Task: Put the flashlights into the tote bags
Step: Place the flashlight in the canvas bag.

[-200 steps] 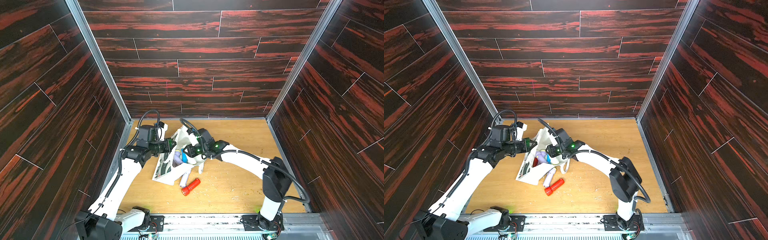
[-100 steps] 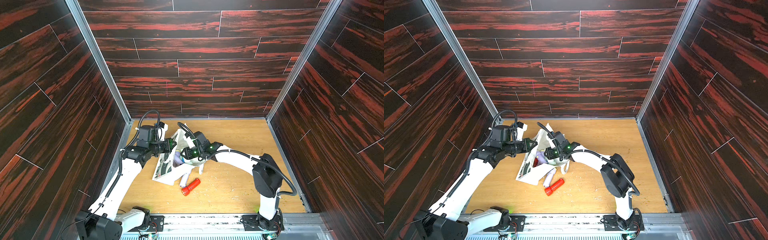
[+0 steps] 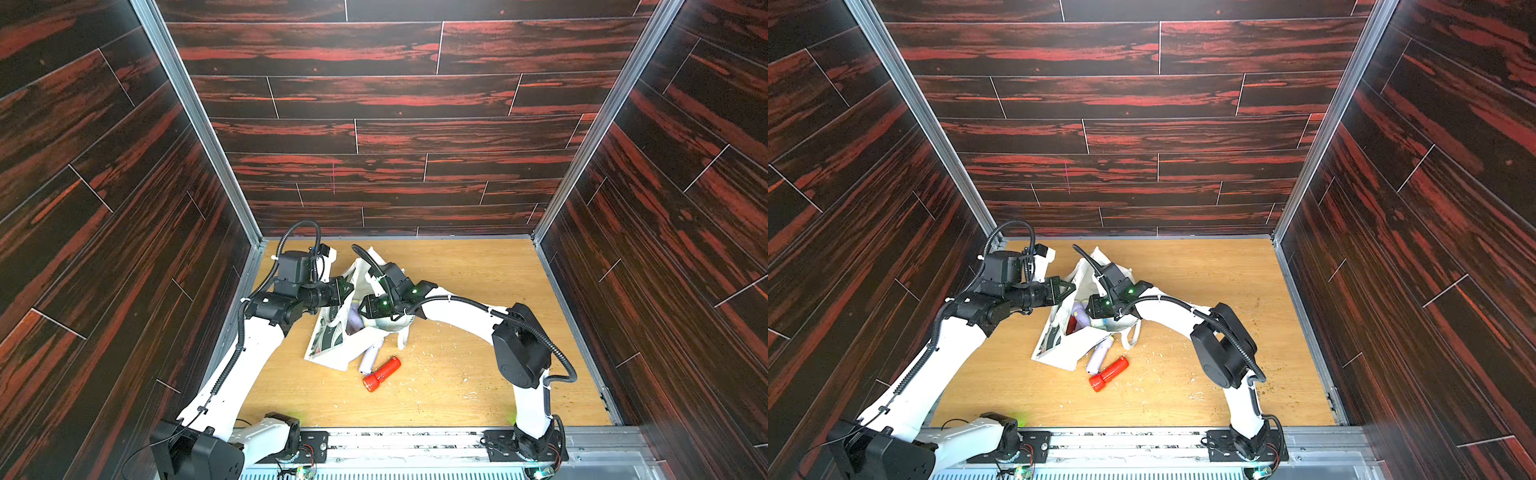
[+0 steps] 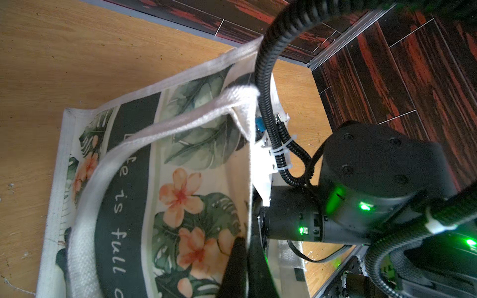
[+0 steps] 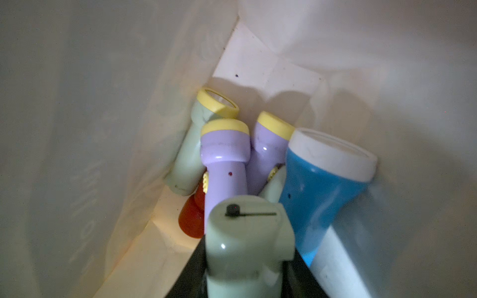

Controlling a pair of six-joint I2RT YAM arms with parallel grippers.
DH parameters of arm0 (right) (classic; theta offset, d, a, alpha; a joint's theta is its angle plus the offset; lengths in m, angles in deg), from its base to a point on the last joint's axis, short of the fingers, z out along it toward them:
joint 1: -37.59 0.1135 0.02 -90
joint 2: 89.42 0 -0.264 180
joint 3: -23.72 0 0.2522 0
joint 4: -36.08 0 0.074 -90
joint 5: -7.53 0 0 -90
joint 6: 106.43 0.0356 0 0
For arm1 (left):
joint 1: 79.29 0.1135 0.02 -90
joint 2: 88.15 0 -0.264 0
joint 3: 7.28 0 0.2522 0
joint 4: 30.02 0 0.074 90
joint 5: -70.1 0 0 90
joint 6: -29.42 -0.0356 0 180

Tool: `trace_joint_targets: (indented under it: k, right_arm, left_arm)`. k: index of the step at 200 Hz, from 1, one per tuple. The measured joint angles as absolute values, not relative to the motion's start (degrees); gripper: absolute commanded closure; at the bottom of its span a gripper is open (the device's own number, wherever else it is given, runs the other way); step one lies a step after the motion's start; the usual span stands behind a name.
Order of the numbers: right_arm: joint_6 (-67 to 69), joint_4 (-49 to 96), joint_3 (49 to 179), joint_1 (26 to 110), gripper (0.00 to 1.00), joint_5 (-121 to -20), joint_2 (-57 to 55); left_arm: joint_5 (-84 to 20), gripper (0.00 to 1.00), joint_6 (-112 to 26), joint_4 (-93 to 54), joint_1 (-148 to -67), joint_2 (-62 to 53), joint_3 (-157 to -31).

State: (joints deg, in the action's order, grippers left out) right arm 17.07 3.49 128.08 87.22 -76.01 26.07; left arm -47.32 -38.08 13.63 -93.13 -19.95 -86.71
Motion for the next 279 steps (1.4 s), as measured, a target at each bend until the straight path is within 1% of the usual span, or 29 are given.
trace_joint_targets:
  k: [71, 89, 131, 151, 198, 254, 279]
  right_arm:
    - [18.09, -1.32, 133.37, 87.37, 1.0, -77.95, 29.74]
    - [18.29, -2.15, 133.85, 87.46, 0.9, -78.41, 29.87]
    - [18.49, -3.02, 134.29, 87.46, 0.62, -78.67, 30.04]
    - [18.51, -3.28, 134.42, 87.46, 0.54, -78.7, 30.07]
    - [18.14, -4.0, 134.6, 87.46, 0.39, -78.57, 30.07]
    - [16.98, -6.47, 136.98, 87.46, 0.28, -78.85, 30.04]
    - [16.28, -8.22, 137.83, 87.46, 0.26, -79.29, 29.93]
  left_arm:
    - [-46.12, 1.0, -38.08, 13.67, -93.11, -19.95, -86.69]
    - [-46.03, 1.0, -38.08, 13.67, -93.11, -19.95, -86.69]
    - [-45.97, 1.0, -38.1, 13.67, -93.11, -19.95, -86.69]
    - [-45.88, 1.0, -38.1, 13.67, -93.11, -19.95, -86.69]
    - [-45.57, 1.0, -38.12, 13.7, -93.11, -19.95, -86.69]
    - [-44.74, 1.0, -38.3, 13.72, -93.11, -19.95, -86.69]
    - [-44.22, 1.0, -38.49, 13.8, -93.13, -19.97, -86.69]
